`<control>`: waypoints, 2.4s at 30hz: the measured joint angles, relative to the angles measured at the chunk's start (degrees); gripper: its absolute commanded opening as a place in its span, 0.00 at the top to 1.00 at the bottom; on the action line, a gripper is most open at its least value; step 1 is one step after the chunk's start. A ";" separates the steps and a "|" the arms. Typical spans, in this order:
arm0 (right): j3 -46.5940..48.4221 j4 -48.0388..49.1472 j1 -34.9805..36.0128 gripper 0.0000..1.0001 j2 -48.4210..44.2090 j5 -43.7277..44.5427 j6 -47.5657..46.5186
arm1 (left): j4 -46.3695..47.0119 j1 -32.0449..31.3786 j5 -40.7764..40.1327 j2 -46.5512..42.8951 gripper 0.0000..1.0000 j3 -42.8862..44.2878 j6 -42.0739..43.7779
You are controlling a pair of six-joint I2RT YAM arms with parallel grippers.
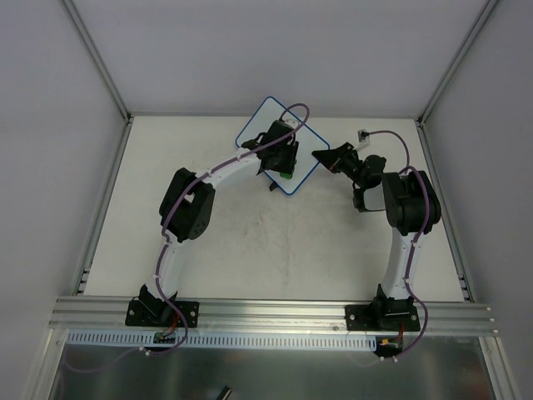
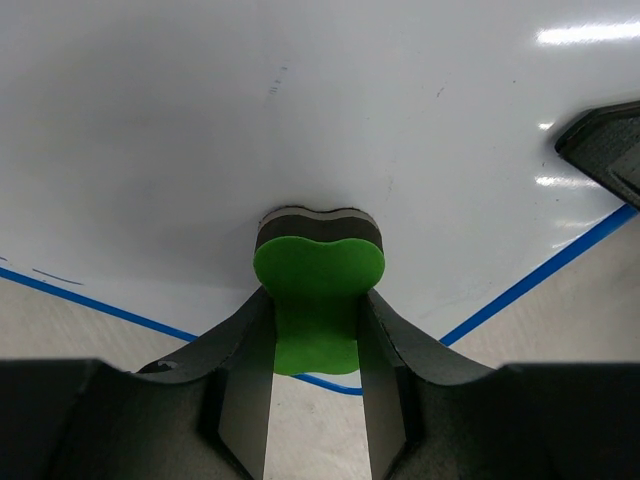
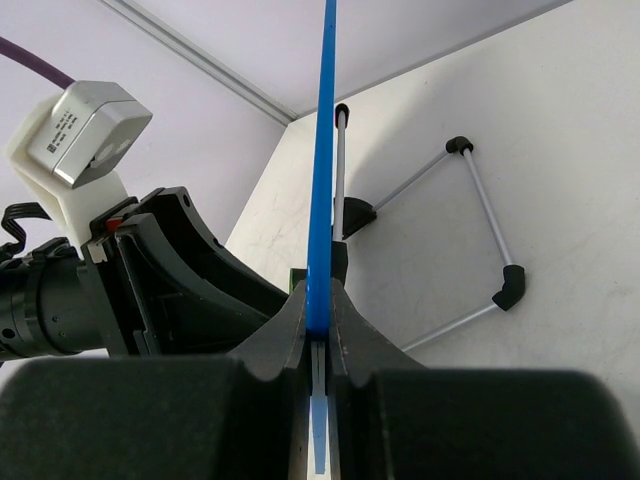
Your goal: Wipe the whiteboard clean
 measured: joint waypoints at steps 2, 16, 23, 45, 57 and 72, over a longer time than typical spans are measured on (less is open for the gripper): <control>0.00 -0.02 0.00 1.00 0.00 -0.02 0.00 | -0.02 0.17 0.07 0.02 1.00 0.00 -0.92; 0.28 -0.26 0.00 1.00 0.00 -0.50 0.02 | 4.22 9.38 14.12 0.13 1.00 -4.39 -18.43; 0.42 -0.26 0.00 1.00 0.00 -0.83 -0.02 | 7.04 12.92 20.96 1.01 1.00 -5.90 -24.98; 0.66 -0.15 0.02 1.00 0.00 -1.62 -0.24 | 34.60 17.73 27.74 -4.11 1.00 -29.59 -44.85; 1.03 -0.13 0.20 1.00 0.00 -2.16 -0.98 | 33.70 17.86 25.86 -4.70 1.00 -30.53 -46.56; 1.03 -0.17 0.20 1.00 0.00 -2.12 -0.96 | 29.57 22.05 30.25 -0.52 1.00 -22.58 -47.32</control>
